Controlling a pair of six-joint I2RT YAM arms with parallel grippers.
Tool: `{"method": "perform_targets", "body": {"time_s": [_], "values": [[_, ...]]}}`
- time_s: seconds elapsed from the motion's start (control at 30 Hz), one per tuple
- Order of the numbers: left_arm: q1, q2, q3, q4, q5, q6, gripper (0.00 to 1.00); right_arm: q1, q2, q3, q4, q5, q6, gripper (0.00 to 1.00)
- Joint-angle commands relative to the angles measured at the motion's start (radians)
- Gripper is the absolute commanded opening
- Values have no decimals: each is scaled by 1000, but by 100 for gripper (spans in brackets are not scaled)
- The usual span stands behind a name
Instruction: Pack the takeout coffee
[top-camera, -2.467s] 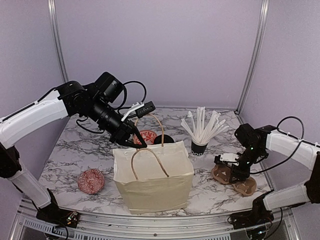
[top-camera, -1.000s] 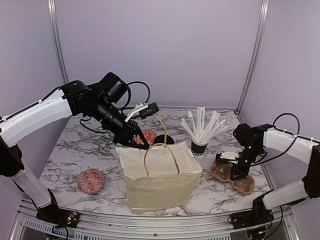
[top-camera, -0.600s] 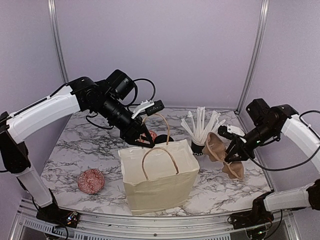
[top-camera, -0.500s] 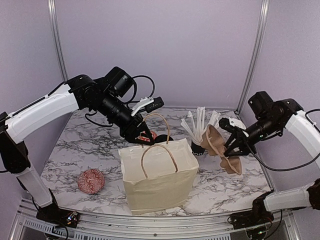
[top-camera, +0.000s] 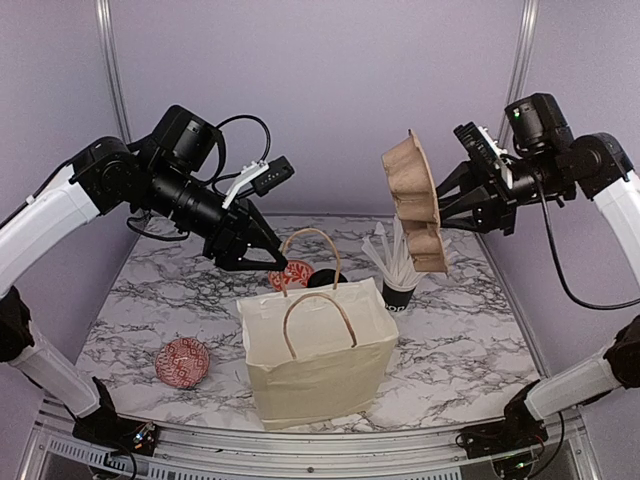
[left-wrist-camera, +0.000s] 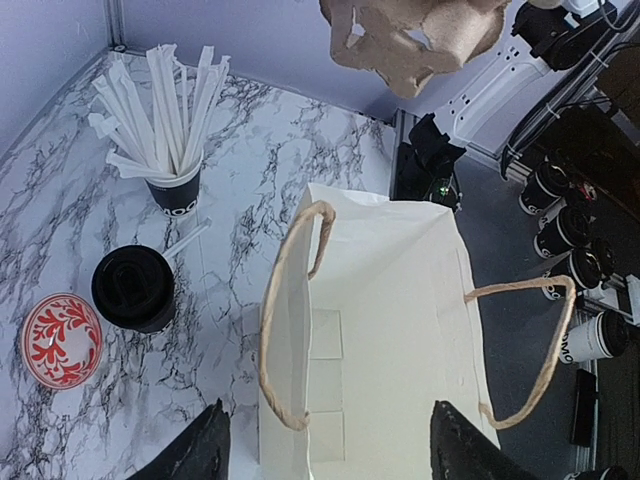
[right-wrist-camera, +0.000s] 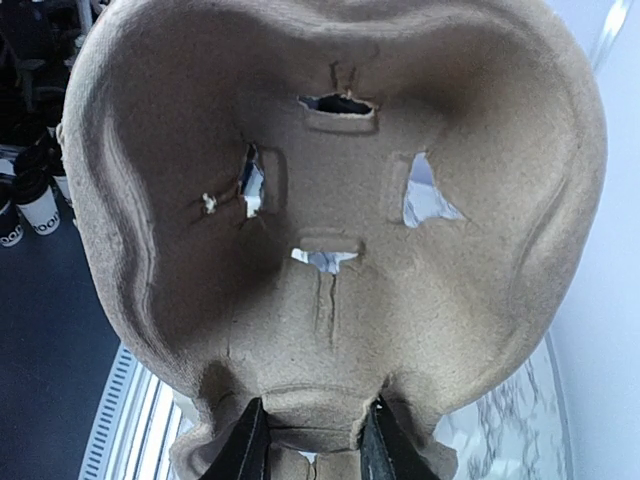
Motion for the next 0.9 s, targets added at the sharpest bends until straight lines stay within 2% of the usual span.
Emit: {"method": "perform_targets", "body": {"time_s": [0.0, 0.13, 0.23, 0.63, 0.87], "values": [[-6, -65, -30, 9, -40, -33, 70, 163, 46, 36, 141, -71, 89, 24], [-6, -134, -52, -7, -135, -38, 70, 356, 86, 25, 192, -30, 118, 24], [-4, -180, -64, -6, -169, -54, 71, 430, 124, 23, 219, 10, 123, 24], [-4, -276, -139, -2, -204, -74, 71, 470, 274, 19, 220, -13, 86, 24], [-4, -295, -189, 10, -205, -74, 71, 470, 314, -23, 277, 30, 139, 23]]}}
